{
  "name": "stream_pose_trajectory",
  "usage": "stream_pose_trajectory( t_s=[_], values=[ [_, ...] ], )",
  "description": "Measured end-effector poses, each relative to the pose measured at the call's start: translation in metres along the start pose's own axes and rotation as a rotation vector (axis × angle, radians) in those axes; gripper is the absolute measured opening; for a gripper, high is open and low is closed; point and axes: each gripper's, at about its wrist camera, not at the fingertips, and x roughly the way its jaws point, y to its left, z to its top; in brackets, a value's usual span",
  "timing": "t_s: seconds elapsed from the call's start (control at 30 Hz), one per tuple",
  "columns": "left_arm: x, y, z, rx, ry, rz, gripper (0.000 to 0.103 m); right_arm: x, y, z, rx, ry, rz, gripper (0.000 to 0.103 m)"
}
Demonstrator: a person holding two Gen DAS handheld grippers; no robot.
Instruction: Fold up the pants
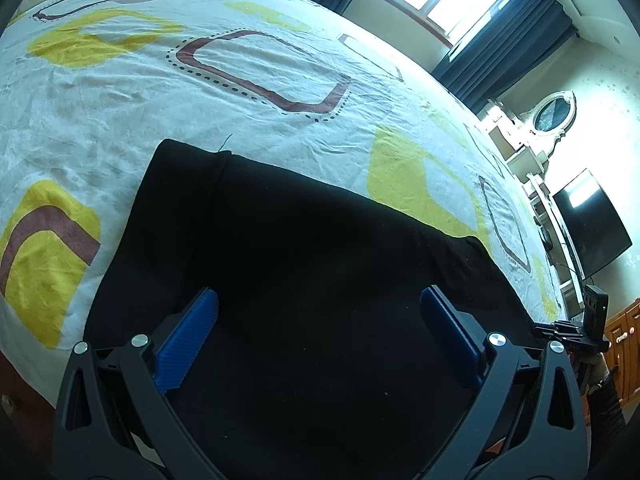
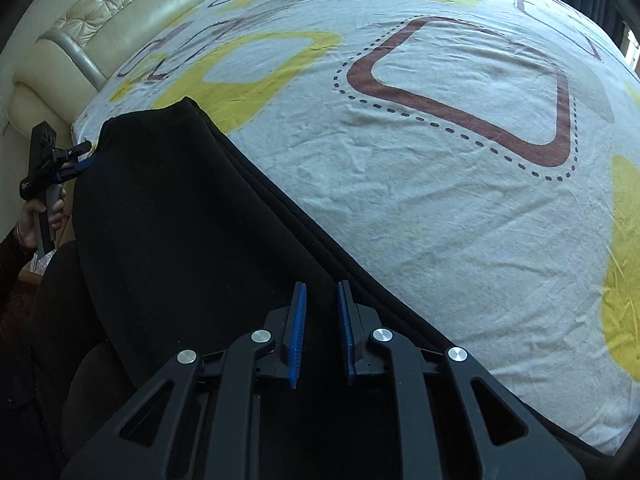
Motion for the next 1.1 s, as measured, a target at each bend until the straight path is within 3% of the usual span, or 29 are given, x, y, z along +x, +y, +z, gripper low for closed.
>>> stream_pose_trajectory(
  t_s=[0.13,0.3,0.37,0.43,0.53,0.6,0.73,0.87,0.97,1.1],
  values=[
    [0.000,0.001,0.001,-0.016,-0.006,-0.002,0.101,-0.003,0.000,0.007,0.007,-0.014,-0.079,0.005],
    [0.000,0.001,0.002,-0.007,-0.003,-0.004,0.100,-0.001,-0.007,0.007,0.060,-0.011,-0.070,0.006],
    [-0.001,0.002,0.003,-0.010,0.001,-0.008,0.100,-0.016,-0.017,-0.001,0.117,-0.056,-0.073,0.025],
    [-0.004,0.002,0.004,-0.024,-0.001,-0.017,0.100,-0.037,-0.032,-0.016,0.206,-0.116,-0.094,0.033],
    [-0.013,0.006,0.007,-0.074,-0.030,-0.049,0.100,-0.083,-0.072,-0.062,0.378,-0.244,-0.105,0.064],
    [-0.017,0.009,0.011,-0.089,-0.047,-0.058,0.100,-0.117,-0.103,-0.103,0.507,-0.331,-0.118,0.064],
    [-0.013,0.017,0.014,-0.107,-0.031,-0.041,0.100,-0.183,-0.167,-0.223,0.874,-0.556,-0.149,0.064],
    [-0.008,0.016,0.011,-0.080,-0.023,-0.032,0.100,-0.193,-0.197,-0.339,1.237,-0.743,-0.064,0.064],
    [-0.005,0.011,0.010,-0.050,-0.019,-0.007,0.100,-0.174,-0.197,-0.376,1.338,-0.802,0.015,0.064],
    [-0.006,0.013,0.010,-0.066,-0.019,-0.014,0.100,-0.147,-0.193,-0.374,1.343,-0.822,0.102,0.064]
  ],
)
